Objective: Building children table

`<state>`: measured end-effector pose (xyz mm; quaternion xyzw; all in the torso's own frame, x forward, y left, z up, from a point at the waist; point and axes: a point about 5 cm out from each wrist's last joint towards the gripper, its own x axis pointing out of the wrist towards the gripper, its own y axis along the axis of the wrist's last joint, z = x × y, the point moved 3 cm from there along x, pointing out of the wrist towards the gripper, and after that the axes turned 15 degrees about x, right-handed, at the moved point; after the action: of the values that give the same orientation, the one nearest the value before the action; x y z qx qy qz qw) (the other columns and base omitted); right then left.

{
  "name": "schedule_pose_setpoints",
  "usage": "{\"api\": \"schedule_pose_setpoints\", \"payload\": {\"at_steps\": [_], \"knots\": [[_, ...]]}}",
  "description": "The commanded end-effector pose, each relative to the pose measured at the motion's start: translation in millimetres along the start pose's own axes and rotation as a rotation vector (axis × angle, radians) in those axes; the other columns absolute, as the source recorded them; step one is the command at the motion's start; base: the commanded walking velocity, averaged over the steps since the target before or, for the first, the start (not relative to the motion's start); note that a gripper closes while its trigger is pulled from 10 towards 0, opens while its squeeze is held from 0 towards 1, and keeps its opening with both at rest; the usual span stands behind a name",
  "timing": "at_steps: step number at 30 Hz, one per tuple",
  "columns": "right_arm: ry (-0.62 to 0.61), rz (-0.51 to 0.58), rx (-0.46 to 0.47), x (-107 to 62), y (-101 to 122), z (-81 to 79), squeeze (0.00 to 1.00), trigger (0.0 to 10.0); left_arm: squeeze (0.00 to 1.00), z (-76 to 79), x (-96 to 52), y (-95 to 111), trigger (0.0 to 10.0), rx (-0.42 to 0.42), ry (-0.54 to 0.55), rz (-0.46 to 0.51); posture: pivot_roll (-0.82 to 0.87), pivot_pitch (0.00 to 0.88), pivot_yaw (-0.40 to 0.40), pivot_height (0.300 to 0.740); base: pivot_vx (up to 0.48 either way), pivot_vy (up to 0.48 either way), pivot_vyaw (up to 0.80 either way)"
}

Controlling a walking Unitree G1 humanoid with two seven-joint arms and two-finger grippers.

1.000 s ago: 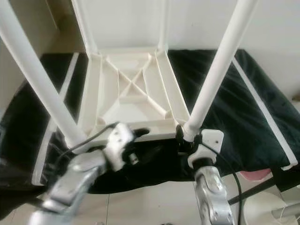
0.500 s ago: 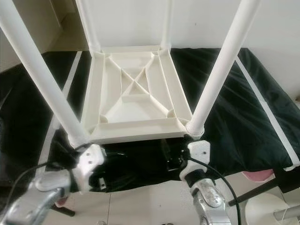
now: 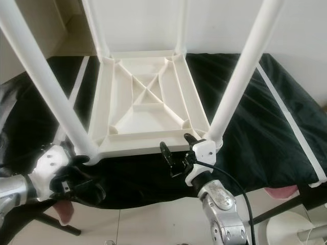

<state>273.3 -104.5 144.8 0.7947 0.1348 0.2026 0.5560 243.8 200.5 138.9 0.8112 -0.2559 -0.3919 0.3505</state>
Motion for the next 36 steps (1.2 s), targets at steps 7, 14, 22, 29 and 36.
{"api": "schedule_pose_setpoints", "payload": {"at_steps": [7,14,22,29,36], "knots": [[-0.034,0.019,0.018,9.8,0.5,7.3,0.0,10.0,0.0,-25.0,-38.4,-32.9,10.0,0.01,0.068,-0.169,0.0,0.065,-0.014,0.74,0.0,0.0,0.0],[-0.109,0.044,0.005,11.0,4.6,23.7,0.0,10.0,0.0,-61.2,-47.9,-47.4,10.0,0.033,0.232,-0.23,0.0,0.059,-0.012,0.74,0.0,0.0,0.0],[-0.163,0.058,-0.008,10.8,7.5,34.4,0.0,10.0,0.0,-87.8,-52.4,-56.9,10.0,0.04,0.36,-0.284,0.0,0.059,-0.009,0.74,0.0,0.0,0.0],[-0.323,0.093,-0.005,6.5,13.6,65.4,0.0,10.0,0.0,-160.4,-60.8,-59.6,10.0,0.058,0.765,-0.353,-0.03,0.051,0.014,0.74,0.0,0.0,0.0],[-0.371,0.106,0.007,3.6,13.5,72.4,0.0,10.0,0.0,-182.4,-55.4,-50.6,10.0,-0.018,0.883,-0.293,-0.03,0.051,0.024,0.74,0.0,0.0,0.0]]}}
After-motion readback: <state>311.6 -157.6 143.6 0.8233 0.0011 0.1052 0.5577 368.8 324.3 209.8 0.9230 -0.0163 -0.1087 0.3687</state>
